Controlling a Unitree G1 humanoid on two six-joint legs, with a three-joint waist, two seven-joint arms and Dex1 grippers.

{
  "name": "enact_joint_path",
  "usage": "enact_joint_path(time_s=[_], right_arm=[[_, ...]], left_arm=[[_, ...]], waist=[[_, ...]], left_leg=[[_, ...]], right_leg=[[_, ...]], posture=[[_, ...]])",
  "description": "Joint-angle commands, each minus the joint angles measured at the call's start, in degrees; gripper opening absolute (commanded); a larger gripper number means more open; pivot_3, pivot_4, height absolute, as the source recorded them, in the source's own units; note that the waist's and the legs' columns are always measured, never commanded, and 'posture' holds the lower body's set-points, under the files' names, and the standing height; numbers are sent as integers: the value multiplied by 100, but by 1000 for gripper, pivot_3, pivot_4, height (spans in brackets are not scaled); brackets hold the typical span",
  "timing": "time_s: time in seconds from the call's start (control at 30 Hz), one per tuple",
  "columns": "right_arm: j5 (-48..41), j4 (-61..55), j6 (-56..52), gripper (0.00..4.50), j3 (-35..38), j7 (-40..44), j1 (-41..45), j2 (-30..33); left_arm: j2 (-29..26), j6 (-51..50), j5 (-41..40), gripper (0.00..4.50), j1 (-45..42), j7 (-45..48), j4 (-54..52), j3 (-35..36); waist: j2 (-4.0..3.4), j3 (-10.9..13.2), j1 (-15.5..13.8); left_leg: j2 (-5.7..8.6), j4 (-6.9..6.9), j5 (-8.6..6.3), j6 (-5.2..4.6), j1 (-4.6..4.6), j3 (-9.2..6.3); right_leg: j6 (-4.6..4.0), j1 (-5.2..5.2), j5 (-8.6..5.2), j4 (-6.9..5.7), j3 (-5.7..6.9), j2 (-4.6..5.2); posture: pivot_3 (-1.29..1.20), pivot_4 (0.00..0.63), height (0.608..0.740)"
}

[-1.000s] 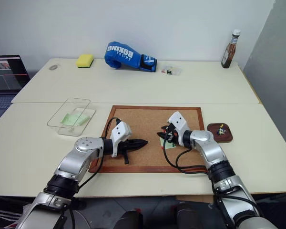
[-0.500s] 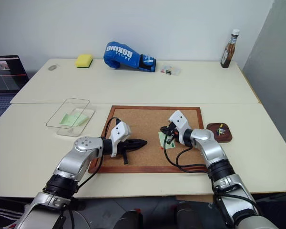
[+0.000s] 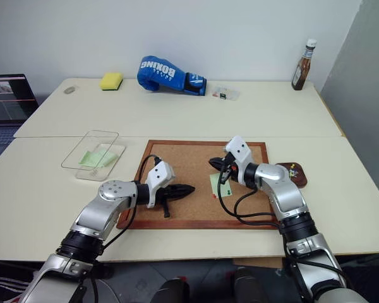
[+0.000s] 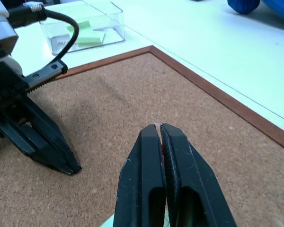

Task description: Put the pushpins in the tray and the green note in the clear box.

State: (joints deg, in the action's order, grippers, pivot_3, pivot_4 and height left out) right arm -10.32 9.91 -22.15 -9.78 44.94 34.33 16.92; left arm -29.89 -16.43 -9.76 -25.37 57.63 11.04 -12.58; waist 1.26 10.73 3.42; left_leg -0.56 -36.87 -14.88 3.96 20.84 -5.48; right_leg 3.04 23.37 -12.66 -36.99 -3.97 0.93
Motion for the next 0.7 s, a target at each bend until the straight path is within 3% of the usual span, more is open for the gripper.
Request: enact_joint_path(time_s=[0.03, 0.2, 0.43, 0.7], right_arm=[[-148, -404, -62, 26, 185, -54, -50, 41], [-201, -841, -267, 26, 501, -248, -182, 236], [-319, -2011, -1077, 26, 1499, -798, -889, 1121], [-58, -1499, -978, 26, 1963, -1230, -1523, 1605]], left_arm=[[-72, -249, 292, 0, 178, -7, 293, -247], [-86, -296, 271, 0, 236, 3, 211, -253], [-94, -347, 189, 0, 300, 18, 116, -234], [-64, -327, 189, 0, 204, 114, 198, -281]], waist=[[0, 0, 0], [-1, 0, -2], [-1, -1, -16], [-4, -3, -2]], left_leg=[[0, 1, 0, 0, 0, 0], [0, 1, 0, 0, 1, 0], [1, 9, -2, 0, 6, 0], [0, 8, -2, -1, 3, 10]], right_leg=[[1, 0, 0, 0, 0, 0], [2, 0, 1, 1, 0, 0], [1, 1, -1, 11, 1, 2], [-9, 1, -9, 12, -5, 2]], posture=[[0, 150, 740], [0, 150, 740], [0, 150, 740], [0, 150, 740]])
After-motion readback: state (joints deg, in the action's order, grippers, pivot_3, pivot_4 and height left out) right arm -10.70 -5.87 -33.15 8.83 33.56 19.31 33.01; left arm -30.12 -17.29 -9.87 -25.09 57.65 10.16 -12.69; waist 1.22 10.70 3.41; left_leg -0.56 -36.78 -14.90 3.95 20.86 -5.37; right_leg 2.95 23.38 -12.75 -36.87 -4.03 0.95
